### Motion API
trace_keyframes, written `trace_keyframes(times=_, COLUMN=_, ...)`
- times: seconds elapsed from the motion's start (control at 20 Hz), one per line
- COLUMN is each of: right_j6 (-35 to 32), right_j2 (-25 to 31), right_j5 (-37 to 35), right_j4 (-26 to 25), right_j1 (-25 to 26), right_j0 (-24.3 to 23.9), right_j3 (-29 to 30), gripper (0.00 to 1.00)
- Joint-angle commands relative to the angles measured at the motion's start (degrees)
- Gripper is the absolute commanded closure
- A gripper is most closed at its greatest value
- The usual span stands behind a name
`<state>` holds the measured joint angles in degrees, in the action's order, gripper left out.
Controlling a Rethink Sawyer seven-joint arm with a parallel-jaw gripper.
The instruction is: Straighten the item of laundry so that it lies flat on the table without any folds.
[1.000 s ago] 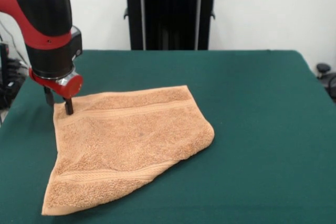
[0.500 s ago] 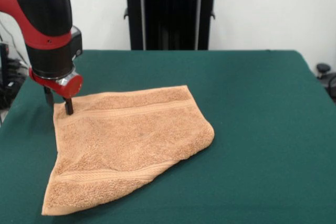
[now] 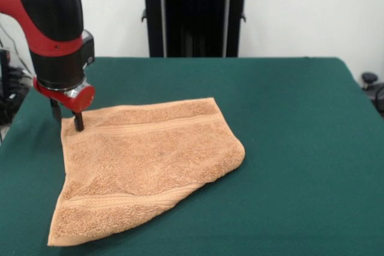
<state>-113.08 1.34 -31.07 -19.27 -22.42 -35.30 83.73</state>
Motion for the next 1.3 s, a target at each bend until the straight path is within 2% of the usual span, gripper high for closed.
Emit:
trace_keyframes(times=0.05, right_j6=-4.34, right_j2=-2.44, right_j5=9.73, right_j4=-5.99, right_j1=7.79, right_j0=0.5, right_j3=2.37, gripper=0.0)
trace_keyframes(times=0.15, right_j6=-4.13, right_j2=-2.65, right_j5=9.58, right_j4=-6.05, right_j1=7.85, right_j0=0.85, right_j3=2.12, gripper=0.0)
trace_keyframes(times=0.2, right_j6=-4.02, right_j2=-2.76, right_j5=9.51, right_j4=-6.08, right_j1=7.88, right_j0=1.02, right_j3=2.0, gripper=1.0)
trace_keyframes(times=0.8, right_j6=-4.59, right_j2=-1.88, right_j5=7.12, right_j4=-3.04, right_j1=7.15, right_j0=1.67, right_j3=1.83, gripper=1.0)
trace_keyframes(times=1.1, right_j6=-7.08, right_j2=-3.29, right_j5=7.88, right_j4=-2.46, right_j1=3.62, right_j0=1.38, right_j3=8.79, gripper=1.0)
trace_keyframes(times=1.3, right_j6=-4.81, right_j2=-4.51, right_j5=7.47, right_j4=-3.44, right_j1=0.15, right_j0=-1.97, right_j3=13.5, gripper=1.0)
